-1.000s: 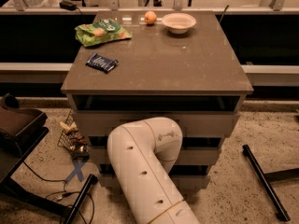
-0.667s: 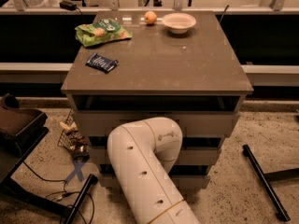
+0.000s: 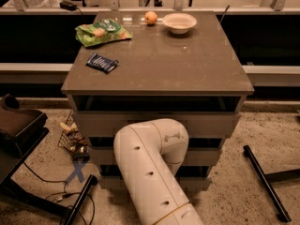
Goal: Open bottom drawer
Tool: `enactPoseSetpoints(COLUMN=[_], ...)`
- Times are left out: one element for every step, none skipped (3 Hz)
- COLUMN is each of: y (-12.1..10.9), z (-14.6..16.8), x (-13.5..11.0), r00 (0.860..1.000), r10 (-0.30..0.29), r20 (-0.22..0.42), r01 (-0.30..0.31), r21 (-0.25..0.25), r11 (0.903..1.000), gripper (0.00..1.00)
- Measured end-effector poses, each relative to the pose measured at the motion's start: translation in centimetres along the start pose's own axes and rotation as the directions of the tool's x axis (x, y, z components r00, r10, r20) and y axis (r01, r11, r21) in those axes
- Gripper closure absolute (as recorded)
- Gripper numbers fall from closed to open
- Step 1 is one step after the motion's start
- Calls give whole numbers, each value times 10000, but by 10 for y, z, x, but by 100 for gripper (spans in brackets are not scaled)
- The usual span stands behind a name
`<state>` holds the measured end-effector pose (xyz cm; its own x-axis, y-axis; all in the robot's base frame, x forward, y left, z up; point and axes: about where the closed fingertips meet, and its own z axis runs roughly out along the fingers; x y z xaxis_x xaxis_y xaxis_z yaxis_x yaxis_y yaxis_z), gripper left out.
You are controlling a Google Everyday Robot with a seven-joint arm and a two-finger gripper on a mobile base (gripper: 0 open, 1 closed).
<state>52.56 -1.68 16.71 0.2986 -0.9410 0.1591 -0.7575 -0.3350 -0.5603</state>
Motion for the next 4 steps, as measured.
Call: enactPoseSetpoints(y=[74,129,130,114], z=[-30,-54,-54,-47], x=[15,28,29,24], r00=[9993,9983,9983,9987], r10=[359,510,506,514], r20=[-60,-275,-278,54], r01=[-363,-551,-548,-503], r21=[-966,-1762,-1787,-1304], r11=[9947,9828,9824,9902], gripper=[100,100,82,51])
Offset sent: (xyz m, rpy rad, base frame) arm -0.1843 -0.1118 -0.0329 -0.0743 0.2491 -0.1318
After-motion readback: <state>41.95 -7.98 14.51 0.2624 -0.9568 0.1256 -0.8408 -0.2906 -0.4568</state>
